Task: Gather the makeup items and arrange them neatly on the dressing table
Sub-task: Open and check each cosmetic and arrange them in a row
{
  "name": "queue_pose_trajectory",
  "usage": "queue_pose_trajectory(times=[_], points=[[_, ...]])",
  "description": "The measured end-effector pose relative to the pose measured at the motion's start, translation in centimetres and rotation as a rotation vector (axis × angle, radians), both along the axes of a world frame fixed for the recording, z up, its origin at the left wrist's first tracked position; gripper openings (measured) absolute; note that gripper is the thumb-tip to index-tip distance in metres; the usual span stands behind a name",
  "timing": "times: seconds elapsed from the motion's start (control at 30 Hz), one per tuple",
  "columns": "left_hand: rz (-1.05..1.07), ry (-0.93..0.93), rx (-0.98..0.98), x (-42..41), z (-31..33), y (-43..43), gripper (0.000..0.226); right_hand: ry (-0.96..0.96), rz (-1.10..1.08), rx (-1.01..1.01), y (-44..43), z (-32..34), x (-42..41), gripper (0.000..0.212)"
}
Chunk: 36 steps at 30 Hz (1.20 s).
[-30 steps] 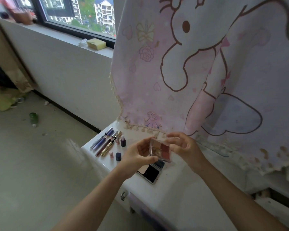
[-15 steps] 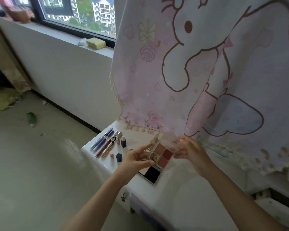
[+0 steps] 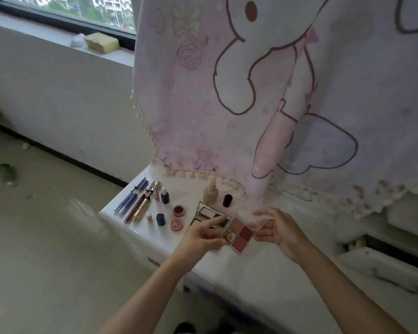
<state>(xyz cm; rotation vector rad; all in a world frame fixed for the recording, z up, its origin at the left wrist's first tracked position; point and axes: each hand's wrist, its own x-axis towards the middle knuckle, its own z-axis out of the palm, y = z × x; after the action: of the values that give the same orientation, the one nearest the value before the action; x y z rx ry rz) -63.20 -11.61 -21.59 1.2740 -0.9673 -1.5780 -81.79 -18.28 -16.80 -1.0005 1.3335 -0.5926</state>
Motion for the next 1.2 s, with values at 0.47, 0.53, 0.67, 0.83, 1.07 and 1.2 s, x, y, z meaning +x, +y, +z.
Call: queue_pose_trajectory(times=[0.47, 0.53, 0.67, 0.83, 1.07, 1.2], points=[[-0.204, -0.095, 0.167, -5.0, -6.4, 1.5, 0.044, 0.182, -0.272, 0.089, 4.4, -4.8, -4.5, 0.029], [-0.241, -0.166, 0.147, -5.6, -6.8, 1.6, 0.047, 0.185, -0.291, 0.103, 4.5, -5.2, -5.1, 0.030], [-0.293, -0.386, 0.063, -7.3, -6.7, 1.5, 0.047, 0.184, -0.290, 0.121, 3.7, -6.1, -6.4, 0.027], [-0.298, -0.795, -0.102, -9.8, -7.3, 0.9, 0.044, 0.152, -0.223, 0.165, 1.7, -7.5, -7.5, 0.026], [-0.224, -1.010, -0.076, -12.2, -8.6, -0.2, 0.039, 0.195, -0.010, 0.163, -1.4, -9.4, -8.8, 0.021], [-0.138, -0.966, 0.018, -13.2, -9.7, -0.4, 0.043, 0.190, 0.080, 0.148, -2.6, -10.5, -9.4, 0.023]])
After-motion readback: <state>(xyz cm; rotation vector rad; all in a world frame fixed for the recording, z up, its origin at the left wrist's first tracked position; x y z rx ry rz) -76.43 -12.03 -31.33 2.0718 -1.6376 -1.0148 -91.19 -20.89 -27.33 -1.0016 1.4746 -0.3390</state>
